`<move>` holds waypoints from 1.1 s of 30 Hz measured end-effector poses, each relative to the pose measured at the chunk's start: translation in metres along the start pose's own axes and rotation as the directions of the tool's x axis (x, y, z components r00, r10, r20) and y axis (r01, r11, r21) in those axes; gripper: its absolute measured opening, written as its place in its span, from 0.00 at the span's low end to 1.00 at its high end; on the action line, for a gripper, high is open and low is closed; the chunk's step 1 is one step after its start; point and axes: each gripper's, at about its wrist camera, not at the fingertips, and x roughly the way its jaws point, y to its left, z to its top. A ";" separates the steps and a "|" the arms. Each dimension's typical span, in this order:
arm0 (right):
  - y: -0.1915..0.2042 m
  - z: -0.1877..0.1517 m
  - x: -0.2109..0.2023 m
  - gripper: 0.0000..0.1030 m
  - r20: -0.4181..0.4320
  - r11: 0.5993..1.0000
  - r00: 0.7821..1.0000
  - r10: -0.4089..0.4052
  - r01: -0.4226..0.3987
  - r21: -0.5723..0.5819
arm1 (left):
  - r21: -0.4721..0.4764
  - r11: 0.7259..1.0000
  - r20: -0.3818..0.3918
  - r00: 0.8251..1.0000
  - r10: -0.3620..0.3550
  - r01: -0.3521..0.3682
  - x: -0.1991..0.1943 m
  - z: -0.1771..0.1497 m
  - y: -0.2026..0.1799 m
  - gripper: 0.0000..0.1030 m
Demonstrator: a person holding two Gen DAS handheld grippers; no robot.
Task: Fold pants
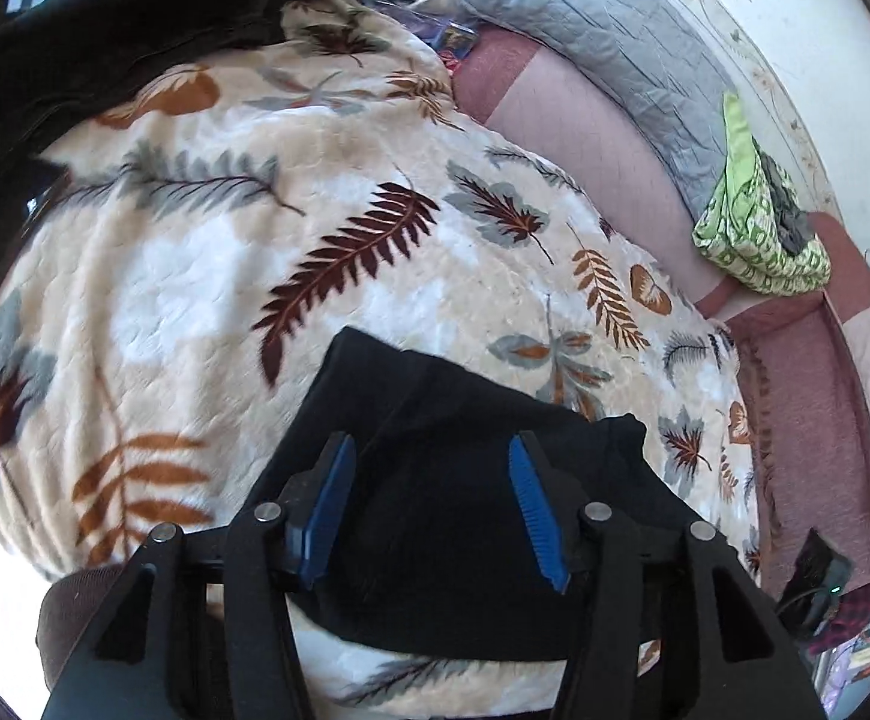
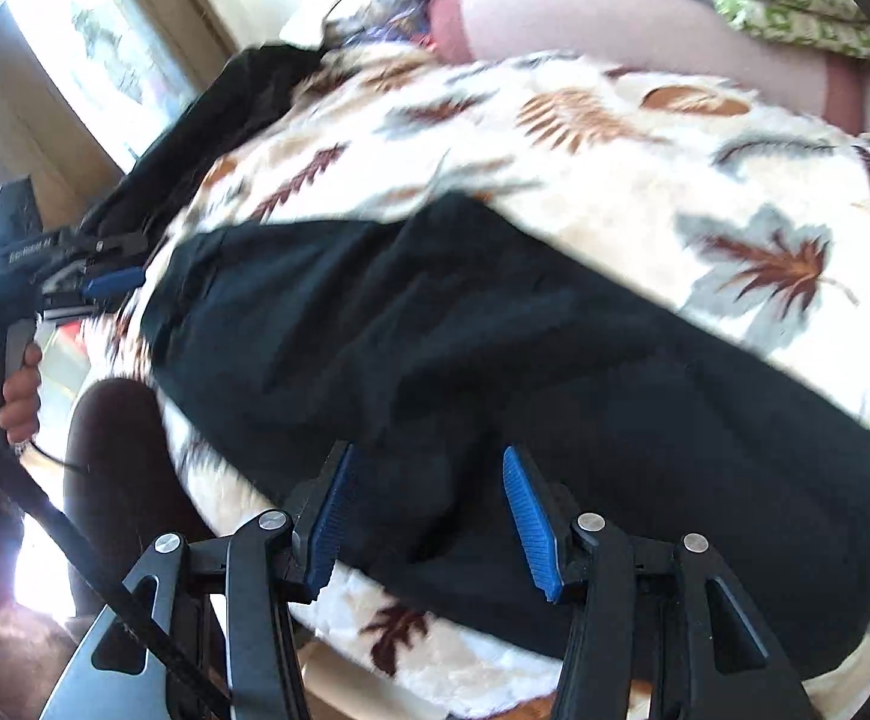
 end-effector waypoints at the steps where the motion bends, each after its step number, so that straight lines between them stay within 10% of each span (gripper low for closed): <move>1: -0.002 0.007 -0.002 0.53 0.024 1.000 1.000 0.000 0.000 0.012 | 0.009 1.000 -0.001 1.000 -0.011 0.011 0.007 0.001 -0.004 0.51; 13: 0.023 0.091 0.066 0.53 0.044 0.957 0.965 0.258 -0.262 0.125 | 0.053 0.998 -0.030 0.999 0.020 -0.018 0.062 -0.011 0.003 0.51; 17: 0.002 0.115 0.114 0.52 0.005 0.969 0.987 0.160 -0.158 0.192 | 0.071 0.997 -0.031 0.999 0.027 -0.024 0.062 -0.011 0.002 0.51; 18: -0.009 0.118 0.122 0.48 -0.011 0.971 0.994 0.108 -0.103 0.214 | 0.076 0.997 -0.030 0.999 0.028 -0.026 0.063 -0.011 0.002 0.51; 20: -0.030 0.124 0.127 0.01 -0.012 0.971 1.000 0.019 -0.015 0.238 | 0.087 0.996 -0.025 0.999 0.030 -0.028 0.063 -0.012 0.002 0.51; 23: -0.047 0.127 0.102 0.35 0.002 0.940 0.966 -0.259 0.251 0.233 | 0.085 0.996 -0.047 0.999 0.023 -0.019 0.058 -0.010 -0.001 0.51; 28: -0.065 0.096 0.025 0.42 0.118 0.940 0.992 -0.048 0.004 0.340 | 0.110 0.991 -0.035 0.997 -0.067 0.071 0.032 -0.016 -0.028 0.53; 33: -0.048 0.038 0.017 0.58 0.151 0.894 0.973 0.173 -0.220 0.391 | 0.179 0.981 -0.109 0.992 -0.059 0.078 0.057 -0.037 -0.062 0.61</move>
